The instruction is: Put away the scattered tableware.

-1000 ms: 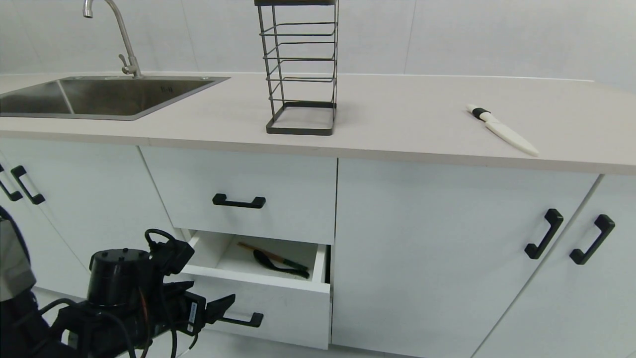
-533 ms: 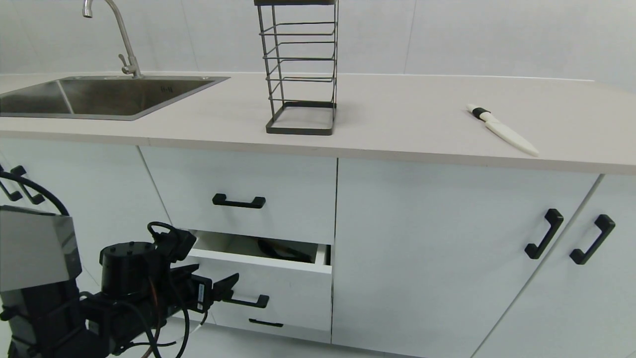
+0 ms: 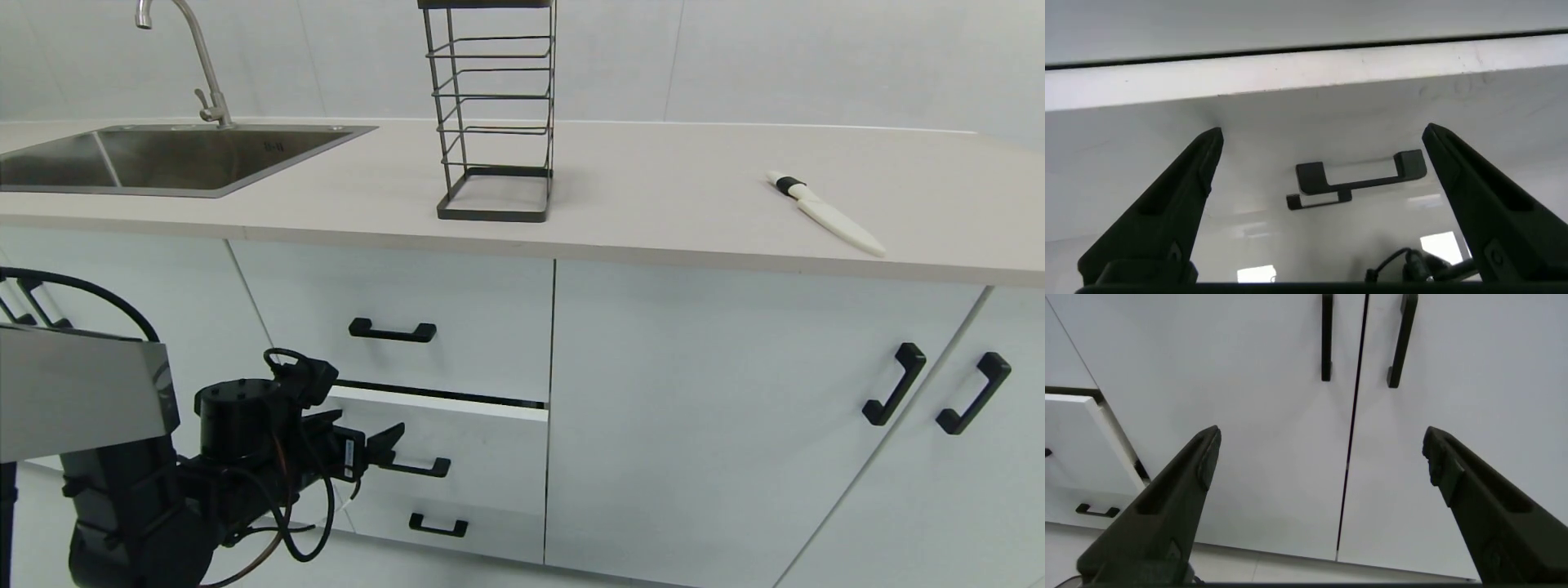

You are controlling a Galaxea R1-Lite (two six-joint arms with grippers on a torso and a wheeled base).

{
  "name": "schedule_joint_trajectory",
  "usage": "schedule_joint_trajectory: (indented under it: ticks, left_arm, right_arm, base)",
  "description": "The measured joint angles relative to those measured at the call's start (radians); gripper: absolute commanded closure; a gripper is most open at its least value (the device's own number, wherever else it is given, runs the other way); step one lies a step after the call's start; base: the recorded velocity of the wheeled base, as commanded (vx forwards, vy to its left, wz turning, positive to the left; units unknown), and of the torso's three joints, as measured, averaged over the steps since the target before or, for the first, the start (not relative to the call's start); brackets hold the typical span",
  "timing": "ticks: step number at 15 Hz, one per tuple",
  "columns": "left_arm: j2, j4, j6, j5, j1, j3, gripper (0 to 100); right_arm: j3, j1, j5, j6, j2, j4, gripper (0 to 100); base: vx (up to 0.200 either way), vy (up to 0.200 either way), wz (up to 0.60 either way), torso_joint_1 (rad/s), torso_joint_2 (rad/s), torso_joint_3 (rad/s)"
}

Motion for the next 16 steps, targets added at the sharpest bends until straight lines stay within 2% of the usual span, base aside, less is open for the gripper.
schedule_joint_trajectory:
  ticks: [4,9,13,16]
  left_arm:
    - [0.033,-0.015,-0.001,0.0,0.001,-0.056,0]
    - [0.042,-0.02,-0.001,0.0,0.002,-0.053,0]
    - [-0.033,-0.021,0.0,0.0,-0.002,0.044,0]
    - [-0.177,-0.02,0.001,-0.002,0.0,0.131,0]
  right_arm:
    - [0.0,0.0,0.0,0.0,0.0,0.0,0]
    - [0.0,0.0,0.0,0.0,0.0,0.0,0]
    - [0.0,0.001,0.0,0.0,0.0,0.0,0]
    - [0.0,0.0,0.0,0.0,0.0,0.0,0]
  base:
    - [0.0,0.0,0.0,0.0,0.0,0.0]
    - [0.0,0.0,0.0,0.0,0.0,0.0]
    - [0.0,0.0,0.0,0.0,0.0,0.0]
    - [0.0,0.0,0.0,0.0,0.0,0.0]
